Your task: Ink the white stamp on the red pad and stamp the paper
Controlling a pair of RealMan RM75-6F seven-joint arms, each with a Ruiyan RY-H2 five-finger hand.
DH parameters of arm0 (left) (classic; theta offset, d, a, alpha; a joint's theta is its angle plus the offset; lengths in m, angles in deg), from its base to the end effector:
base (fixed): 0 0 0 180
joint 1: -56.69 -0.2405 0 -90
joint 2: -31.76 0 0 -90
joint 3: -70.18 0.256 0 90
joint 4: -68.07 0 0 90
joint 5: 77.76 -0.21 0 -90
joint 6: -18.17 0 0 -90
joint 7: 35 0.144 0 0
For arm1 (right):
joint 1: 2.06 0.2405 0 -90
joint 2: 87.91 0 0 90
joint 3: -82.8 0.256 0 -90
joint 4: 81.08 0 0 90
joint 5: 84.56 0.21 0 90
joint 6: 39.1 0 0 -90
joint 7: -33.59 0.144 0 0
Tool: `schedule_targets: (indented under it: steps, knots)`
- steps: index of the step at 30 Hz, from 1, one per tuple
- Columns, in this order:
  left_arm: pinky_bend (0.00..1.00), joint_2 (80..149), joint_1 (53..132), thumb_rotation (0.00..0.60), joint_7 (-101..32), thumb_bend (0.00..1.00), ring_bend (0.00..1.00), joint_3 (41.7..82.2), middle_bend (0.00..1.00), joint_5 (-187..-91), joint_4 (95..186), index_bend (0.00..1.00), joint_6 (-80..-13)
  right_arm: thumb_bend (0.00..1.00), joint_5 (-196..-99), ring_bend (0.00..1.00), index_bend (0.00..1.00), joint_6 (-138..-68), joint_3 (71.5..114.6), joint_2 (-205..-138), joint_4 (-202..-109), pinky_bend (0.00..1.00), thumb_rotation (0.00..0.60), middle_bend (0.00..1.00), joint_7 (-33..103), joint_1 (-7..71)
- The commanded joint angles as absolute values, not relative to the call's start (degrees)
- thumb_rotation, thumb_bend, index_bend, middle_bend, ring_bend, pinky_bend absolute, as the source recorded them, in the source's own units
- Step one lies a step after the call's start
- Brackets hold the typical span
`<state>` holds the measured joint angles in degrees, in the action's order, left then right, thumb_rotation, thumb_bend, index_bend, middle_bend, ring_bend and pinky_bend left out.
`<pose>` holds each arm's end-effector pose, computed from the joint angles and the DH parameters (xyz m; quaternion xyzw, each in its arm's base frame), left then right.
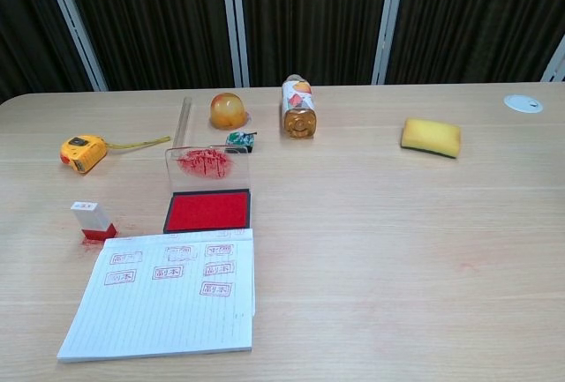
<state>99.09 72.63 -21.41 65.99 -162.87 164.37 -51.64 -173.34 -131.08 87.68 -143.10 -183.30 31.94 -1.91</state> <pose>-0.2622 0.2343 0.1030 -0.7069 -0.3502 -0.3397 0.5121 -0.2840 -0.1612 0.2092 0.5686 -0.3491 0.4179 0.6166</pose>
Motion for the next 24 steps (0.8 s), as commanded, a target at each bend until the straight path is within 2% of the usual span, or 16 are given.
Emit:
schedule_targets:
  steps: [1, 4, 7, 16, 24]
  knots:
    - [0.91, 104.94, 77.76, 0.600, -23.11, 0.04, 0.80, 64.01, 0.15, -159.02, 159.03, 0.09, -44.39, 0.00, -172.75, 0.00, 0.00, -130.52, 87.97, -143.45, -183.25, 0.00, 0.600, 0.00, 31.20, -1.55]
    - [0.93, 107.95, 80.11, 0.600, -23.18, 0.04, 0.82, 63.58, 0.20, -157.88, 155.24, 0.18, -41.30, 0.00, -171.94, 0.00, 0.00, -129.45, 88.09, -144.01, -182.90, 0.00, 0.600, 0.00, 30.09, -1.05]
    - [0.93, 110.00, 81.45, 0.600, -24.22, 0.05, 0.83, 63.43, 0.23, -156.79, 152.37, 0.21, -39.31, 0.00, -170.66, 0.00, 0.00, -128.51, 88.43, -144.50, -182.54, 0.00, 0.600, 0.00, 29.23, -0.62]
    - [0.93, 114.34, 84.33, 0.600, -27.25, 0.26, 0.83, 64.06, 0.32, -155.13, 144.77, 0.24, -34.72, 0.00, -168.16, 0.00, 0.00, -126.84, 88.78, -145.47, -181.28, 0.00, 0.600, 0.00, 27.60, -0.06]
    - [0.93, 117.34, 85.33, 0.600, -27.43, 0.30, 0.83, 64.63, 0.35, -154.25, 140.77, 0.27, -33.75, 0.00, -167.28, 0.00, 0.00, -126.38, 88.88, -145.63, -180.79, 0.00, 0.600, 0.00, 27.51, 0.04]
